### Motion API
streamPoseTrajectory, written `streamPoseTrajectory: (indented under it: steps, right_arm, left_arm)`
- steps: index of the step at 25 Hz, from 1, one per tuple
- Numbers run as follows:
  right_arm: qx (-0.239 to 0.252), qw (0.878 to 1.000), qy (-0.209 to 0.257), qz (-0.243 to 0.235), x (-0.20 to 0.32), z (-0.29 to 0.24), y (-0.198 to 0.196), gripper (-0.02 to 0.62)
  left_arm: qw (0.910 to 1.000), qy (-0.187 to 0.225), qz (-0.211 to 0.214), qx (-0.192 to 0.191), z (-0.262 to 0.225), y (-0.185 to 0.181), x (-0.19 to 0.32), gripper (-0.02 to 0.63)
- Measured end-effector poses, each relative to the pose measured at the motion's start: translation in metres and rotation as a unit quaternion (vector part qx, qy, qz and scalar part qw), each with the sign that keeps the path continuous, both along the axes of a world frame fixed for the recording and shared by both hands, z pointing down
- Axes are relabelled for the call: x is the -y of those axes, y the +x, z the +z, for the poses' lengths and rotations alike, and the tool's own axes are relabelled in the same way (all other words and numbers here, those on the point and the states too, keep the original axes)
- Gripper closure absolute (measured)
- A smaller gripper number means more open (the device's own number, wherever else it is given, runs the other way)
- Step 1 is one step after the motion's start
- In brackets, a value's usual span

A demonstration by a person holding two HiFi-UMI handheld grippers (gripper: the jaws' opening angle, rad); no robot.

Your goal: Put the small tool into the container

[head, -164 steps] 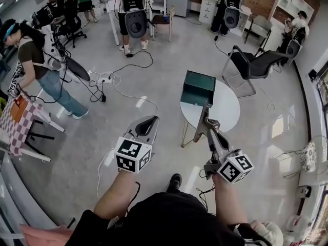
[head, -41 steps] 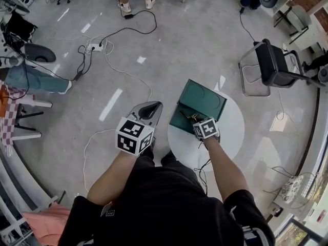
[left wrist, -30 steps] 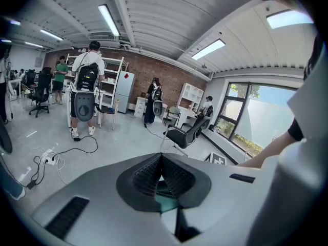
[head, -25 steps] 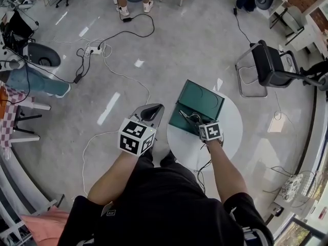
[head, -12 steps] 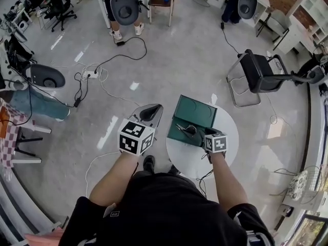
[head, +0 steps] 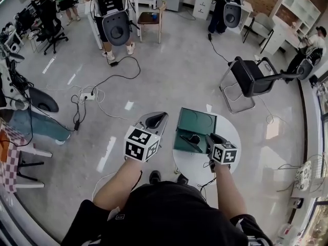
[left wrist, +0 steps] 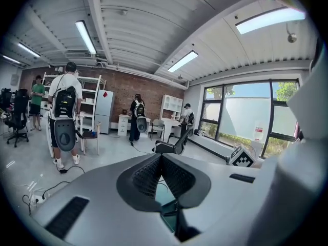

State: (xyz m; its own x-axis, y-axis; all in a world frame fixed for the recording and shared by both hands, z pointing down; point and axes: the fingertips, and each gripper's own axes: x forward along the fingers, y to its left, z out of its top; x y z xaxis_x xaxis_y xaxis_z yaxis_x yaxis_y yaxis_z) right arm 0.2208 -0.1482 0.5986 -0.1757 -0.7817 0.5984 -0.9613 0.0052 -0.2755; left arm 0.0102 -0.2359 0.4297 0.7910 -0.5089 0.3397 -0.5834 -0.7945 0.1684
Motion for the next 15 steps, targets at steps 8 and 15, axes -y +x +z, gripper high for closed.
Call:
streamPoseTrajectory:
  steps: [8,15]
  right_arm:
    - [-0.054,0.996,0.076,-0.004,-0.016,-0.069,-0.022,0.505]
    - [-0.034,0.976,0.212,0.034,-0.007,-0.168,-0.020,0.584]
  left_arm:
    - [0.9982,0.031,0.051,-0.007,-0.015,0.000,-0.014,0.600]
    - [0.9964,0.064,0.054,-0.007,-0.041,0.004,-0.015,0.600]
